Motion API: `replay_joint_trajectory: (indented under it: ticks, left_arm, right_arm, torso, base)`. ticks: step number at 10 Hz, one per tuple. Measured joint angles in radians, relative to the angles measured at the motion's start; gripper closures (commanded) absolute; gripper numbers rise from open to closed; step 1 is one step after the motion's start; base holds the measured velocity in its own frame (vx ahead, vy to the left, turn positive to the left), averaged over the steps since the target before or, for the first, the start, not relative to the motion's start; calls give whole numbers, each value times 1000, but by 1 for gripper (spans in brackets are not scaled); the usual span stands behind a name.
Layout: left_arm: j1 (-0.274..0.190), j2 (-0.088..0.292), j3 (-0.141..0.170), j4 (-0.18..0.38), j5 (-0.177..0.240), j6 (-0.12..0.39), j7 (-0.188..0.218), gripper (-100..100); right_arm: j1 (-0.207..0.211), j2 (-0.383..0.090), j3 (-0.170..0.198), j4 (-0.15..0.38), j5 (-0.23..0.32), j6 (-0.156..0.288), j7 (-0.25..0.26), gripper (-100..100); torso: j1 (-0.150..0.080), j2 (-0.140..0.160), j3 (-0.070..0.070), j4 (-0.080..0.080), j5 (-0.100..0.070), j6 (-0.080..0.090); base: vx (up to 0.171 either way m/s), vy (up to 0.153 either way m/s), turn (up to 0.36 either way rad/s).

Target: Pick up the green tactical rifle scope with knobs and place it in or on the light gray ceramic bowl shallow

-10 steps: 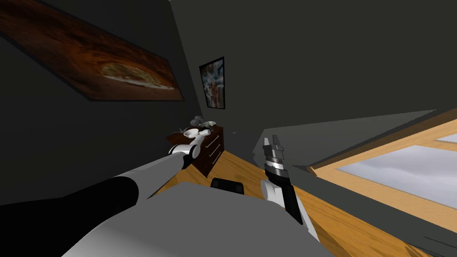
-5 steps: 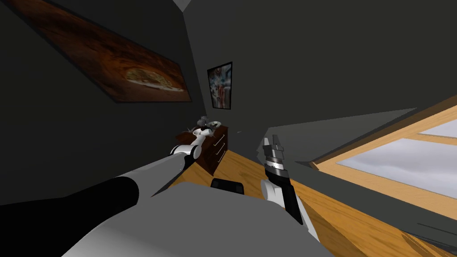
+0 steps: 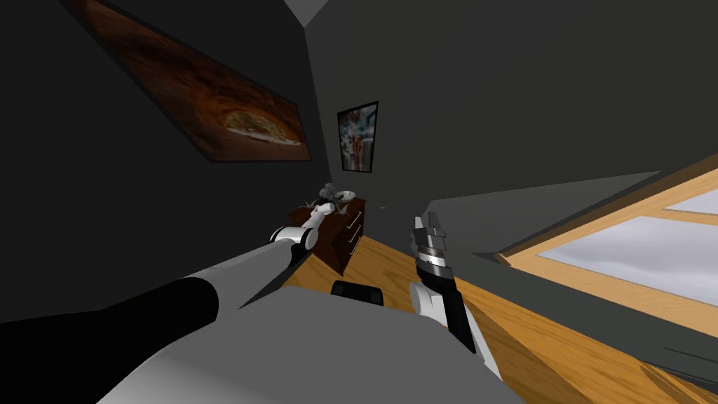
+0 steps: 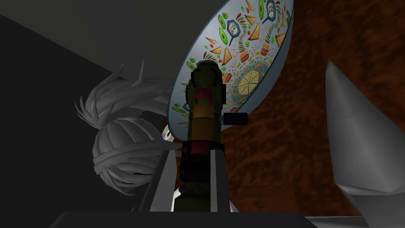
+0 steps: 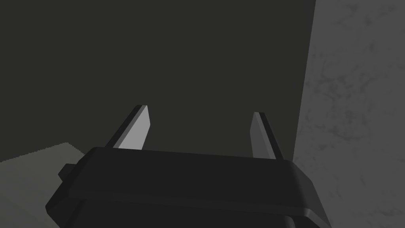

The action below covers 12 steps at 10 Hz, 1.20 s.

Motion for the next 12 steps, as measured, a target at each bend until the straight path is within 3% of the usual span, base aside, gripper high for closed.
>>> replay_joint_trajectory:
  ticks: [2, 6, 7, 8, 12]
  left_arm:
    - [5, -18, 16, -30, -22, 33, -1, 100]
    - [-7, -36, 5, -16, -11, 63, -15, 100]
    - [-6, -42, 7, -25, -16, 74, -15, 100]
    - [-5, -42, 7, -25, -17, 77, -15, -100]
    - [-5, -41, 8, -25, -17, 76, -15, -100]
  right_arm:
    - [0, 0, 0, 0, 0, 0, 0, 0]
    - [0, 0, 0, 0, 0, 0, 0, 0]
    - [0, 0, 0, 0, 0, 0, 0, 0]
    - [0, 0, 0, 0, 0, 0, 0, 0]
    - [0, 0, 0, 0, 0, 0, 0, 0]
  torso:
    - [0, -1, -1, 0, 0, 0]
    - [0, 0, 0, 0, 0, 0]
    - [-1, 1, 0, 0, 0, 1]
    - [-9, 0, 0, 0, -2, 1]
    - [-18, -2, -1, 0, -4, 2]
  base:
    - [-21, 241, 5]
    - [-41, 246, -2]
    - [-27, 96, -7]
    - [-4, 21, 5]
    - [0, 2, 0]
